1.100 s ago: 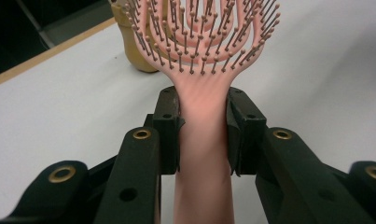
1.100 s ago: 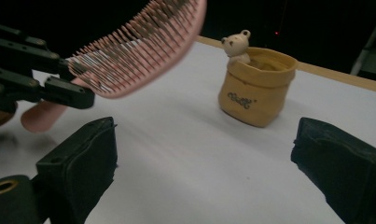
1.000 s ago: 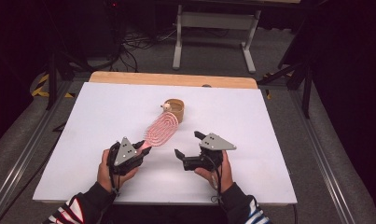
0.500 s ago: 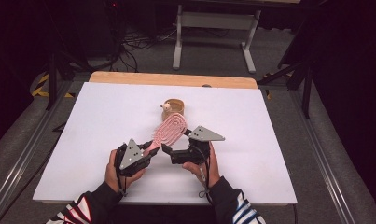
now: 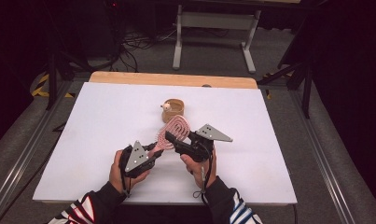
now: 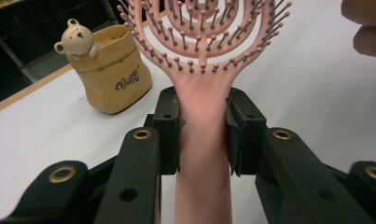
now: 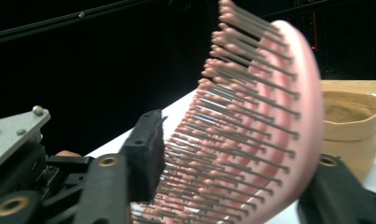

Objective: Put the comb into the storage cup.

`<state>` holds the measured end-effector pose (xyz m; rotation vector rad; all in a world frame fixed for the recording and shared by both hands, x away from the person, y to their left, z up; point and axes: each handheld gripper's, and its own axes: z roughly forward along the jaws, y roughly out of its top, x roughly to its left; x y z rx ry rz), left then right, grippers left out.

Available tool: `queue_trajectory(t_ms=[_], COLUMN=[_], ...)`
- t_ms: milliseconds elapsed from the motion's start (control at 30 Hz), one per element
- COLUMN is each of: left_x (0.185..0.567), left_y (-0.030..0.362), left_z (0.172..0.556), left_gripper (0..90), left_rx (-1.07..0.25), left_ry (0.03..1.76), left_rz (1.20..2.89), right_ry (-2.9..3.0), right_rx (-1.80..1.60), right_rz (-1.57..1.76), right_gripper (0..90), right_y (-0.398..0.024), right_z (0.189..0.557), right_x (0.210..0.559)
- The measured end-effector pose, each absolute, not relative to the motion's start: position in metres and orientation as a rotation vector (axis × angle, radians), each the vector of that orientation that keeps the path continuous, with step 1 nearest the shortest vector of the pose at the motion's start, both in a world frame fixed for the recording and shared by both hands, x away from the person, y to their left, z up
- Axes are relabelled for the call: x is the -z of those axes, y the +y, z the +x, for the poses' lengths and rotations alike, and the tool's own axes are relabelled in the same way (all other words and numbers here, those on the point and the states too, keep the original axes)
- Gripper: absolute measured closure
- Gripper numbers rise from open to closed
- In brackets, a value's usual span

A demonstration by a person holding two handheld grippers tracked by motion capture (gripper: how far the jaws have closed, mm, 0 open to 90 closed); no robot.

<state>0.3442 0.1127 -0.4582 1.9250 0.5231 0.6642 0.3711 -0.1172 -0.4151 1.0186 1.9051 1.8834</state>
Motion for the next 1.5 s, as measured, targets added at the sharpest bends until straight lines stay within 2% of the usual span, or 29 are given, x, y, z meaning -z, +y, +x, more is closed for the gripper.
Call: queue_trajectory(t_ms=[233, 500, 567, 800, 1100, 1500], left_x=[0.461, 0.460, 0.460, 0.460, 0.462, 0.460], left_y=[0.109, 0.110, 0.110, 0.114, 0.121, 0.130], left_z=[0.347, 0.348, 0.348, 0.349, 0.350, 0.353], left_gripper=[69.5, 67.6, 62.8, 54.9, 38.1, 30.3], left_rx=[-0.679, -0.696, -0.688, -0.662, -0.623, -0.598], left_ry=[0.532, 0.516, 0.522, 0.509, 0.516, 0.515], left_rz=[1.933, 1.920, 1.921, 1.939, 1.968, 1.997], right_ry=[1.919, 1.925, 1.928, 1.922, 1.866, 1.792], right_rx=[-1.917, -1.911, -1.908, -1.878, -1.843, -1.790], right_rz=[1.003, 0.917, 0.899, 0.819, 0.789, 0.784], right_gripper=[61.0, 62.9, 63.0, 63.1, 63.3, 63.5], right_y=[-0.115, -0.109, -0.108, -0.111, -0.122, -0.144], right_z=[0.369, 0.360, 0.358, 0.350, 0.346, 0.345], right_x=[0.412, 0.404, 0.403, 0.400, 0.393, 0.383])
